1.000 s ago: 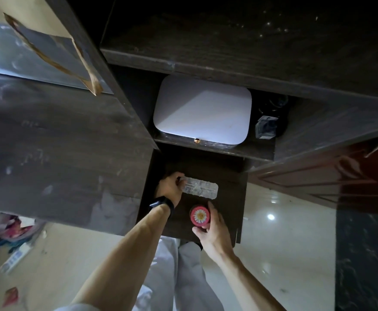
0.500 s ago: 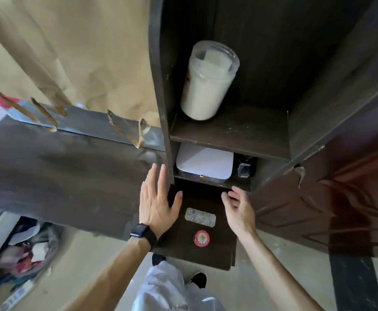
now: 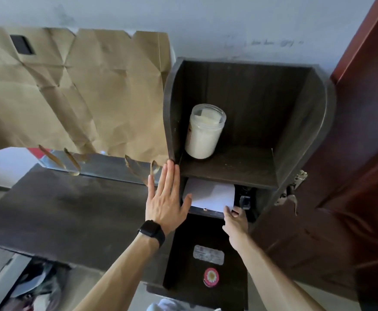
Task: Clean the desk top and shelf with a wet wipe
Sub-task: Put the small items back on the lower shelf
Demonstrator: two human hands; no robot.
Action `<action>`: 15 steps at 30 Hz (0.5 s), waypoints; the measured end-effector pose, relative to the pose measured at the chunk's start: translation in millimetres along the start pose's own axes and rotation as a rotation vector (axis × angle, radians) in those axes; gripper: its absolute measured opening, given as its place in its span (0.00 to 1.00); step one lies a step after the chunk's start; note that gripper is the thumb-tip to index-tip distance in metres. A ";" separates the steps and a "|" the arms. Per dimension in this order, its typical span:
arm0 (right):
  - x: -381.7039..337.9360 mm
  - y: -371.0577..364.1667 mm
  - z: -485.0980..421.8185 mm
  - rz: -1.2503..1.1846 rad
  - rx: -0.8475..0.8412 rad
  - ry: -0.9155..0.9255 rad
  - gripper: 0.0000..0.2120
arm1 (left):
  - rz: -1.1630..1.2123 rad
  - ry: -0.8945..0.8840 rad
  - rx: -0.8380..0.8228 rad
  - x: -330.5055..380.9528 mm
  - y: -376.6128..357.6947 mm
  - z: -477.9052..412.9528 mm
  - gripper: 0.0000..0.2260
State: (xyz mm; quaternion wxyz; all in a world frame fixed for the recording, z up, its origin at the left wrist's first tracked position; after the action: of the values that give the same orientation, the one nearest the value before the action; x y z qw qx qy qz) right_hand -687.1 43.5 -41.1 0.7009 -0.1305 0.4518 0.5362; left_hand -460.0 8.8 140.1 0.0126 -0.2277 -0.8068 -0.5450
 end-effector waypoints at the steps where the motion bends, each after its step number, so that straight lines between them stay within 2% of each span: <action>1: -0.1 0.3 1.0 -0.066 -0.014 -0.014 0.15 | 0.012 0.007 -0.002 1.1 -0.9 -0.5 0.41; 4: -6.7 4.3 8.3 -0.252 -0.080 -0.034 0.13 | 0.068 0.032 -0.012 3.4 -2.0 -0.6 0.40; 6: -7.8 11.7 13.8 -0.312 -0.127 -0.038 0.15 | 0.139 0.047 -0.039 5.7 -5.9 4.7 0.39; 8: -2.2 19.5 26.2 -0.341 -0.195 -0.031 0.19 | 0.280 0.138 -0.107 2.6 -17.8 19.1 0.38; 9: 4.2 24.5 35.4 -0.341 -0.219 -0.030 0.21 | 0.381 0.231 -0.148 -3.2 -26.1 30.1 0.38; 13: 37.1 40.6 69.6 -0.331 -0.262 -0.053 0.24 | 0.916 0.799 -0.416 -26.5 -74.7 88.1 0.38; 15: 53.8 39.2 82.1 -0.344 -0.276 -0.089 0.22 | 1.112 0.977 -0.547 -27.5 -96.7 115.4 0.36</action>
State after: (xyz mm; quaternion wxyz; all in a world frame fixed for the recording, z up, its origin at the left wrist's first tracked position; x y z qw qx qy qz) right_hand -679.8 147.7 -25.2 0.7768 -0.2764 0.3140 0.4707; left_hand -445.9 72.1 1.4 0.5798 -0.3276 -0.3149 -0.6763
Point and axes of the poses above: each hand's wrist, its own z-axis away from the middle knuckle, its own y-axis out of the back of the hand, x = y × z, the point moved 9 cm from there along -z, towards the middle knuckle, and after that the axes turned 10 degrees about z, right-handed, at the moved point
